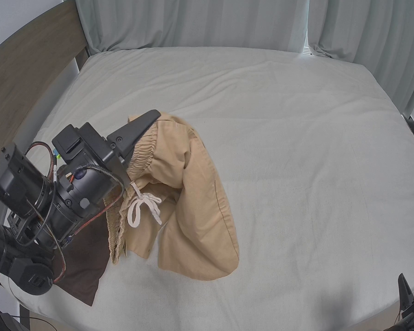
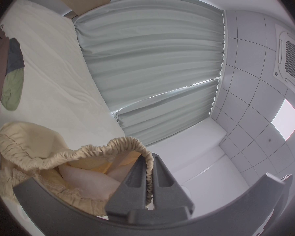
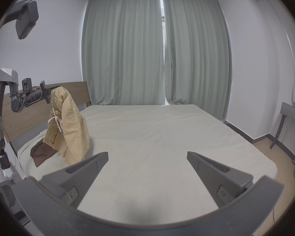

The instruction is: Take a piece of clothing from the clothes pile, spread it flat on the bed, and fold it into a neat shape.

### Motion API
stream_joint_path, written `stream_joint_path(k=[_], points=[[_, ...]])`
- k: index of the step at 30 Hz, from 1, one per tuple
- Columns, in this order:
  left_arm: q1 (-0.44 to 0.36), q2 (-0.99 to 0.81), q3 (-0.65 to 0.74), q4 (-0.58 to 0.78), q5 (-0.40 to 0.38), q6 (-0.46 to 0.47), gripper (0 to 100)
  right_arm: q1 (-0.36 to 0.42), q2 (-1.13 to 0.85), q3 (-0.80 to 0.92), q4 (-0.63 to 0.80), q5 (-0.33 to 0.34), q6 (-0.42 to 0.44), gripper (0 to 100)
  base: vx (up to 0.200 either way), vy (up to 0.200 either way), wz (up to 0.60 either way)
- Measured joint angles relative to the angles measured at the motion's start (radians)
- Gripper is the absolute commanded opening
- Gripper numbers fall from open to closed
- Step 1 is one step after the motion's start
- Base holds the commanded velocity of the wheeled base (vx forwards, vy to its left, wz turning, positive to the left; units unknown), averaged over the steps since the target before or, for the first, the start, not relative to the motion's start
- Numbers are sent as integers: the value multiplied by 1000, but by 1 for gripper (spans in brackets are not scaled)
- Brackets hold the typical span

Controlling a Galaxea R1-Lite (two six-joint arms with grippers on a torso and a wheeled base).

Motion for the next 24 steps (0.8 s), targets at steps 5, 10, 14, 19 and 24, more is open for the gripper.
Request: stream_joint_path(k=[5,10,14,19,24], points=[[-65,13,-5,1,37,-1,0,0,0,0,0,0,-1,100,0,0,0],[-127,47,-22,1,88,-1,0,-1,0,0,0,0,-2,100,0,0,0],[-160,77,-41,1,99,-19,0,-1,0,0,0,0,-3,100,0,0,0],[-199,96,-78,1,105,-37,0,-1,0,0,0,0,-3,100,0,0,0],[-245,126,-119,2,117,-36,0,-1,0,0,0,0,-3,100,0,0,0]])
